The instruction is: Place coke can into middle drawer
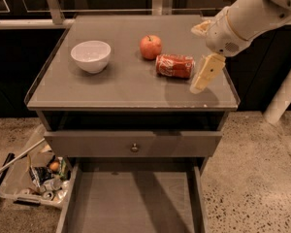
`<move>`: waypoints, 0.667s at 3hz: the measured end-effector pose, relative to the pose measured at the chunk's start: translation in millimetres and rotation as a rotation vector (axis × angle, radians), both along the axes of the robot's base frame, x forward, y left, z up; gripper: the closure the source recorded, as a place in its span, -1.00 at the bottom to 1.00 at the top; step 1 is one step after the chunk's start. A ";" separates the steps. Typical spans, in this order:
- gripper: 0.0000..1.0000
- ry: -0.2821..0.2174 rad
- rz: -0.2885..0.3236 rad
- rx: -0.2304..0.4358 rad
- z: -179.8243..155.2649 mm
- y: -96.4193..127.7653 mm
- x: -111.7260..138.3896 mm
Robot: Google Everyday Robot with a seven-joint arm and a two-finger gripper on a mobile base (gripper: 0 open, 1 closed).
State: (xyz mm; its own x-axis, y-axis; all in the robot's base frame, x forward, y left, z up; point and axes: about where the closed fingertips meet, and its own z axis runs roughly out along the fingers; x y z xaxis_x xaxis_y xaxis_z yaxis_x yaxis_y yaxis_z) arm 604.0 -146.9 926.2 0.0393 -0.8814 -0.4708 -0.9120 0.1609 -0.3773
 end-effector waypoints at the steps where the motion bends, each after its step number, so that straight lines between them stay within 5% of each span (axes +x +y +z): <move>1: -1.00 0.000 0.000 0.000 0.0 0.0 0.1; 2: -1.00 -0.022 0.004 0.026 1.4 0.5 11.7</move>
Offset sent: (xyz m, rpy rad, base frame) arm 0.0259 -0.0028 0.0060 0.0598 -0.0538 0.0018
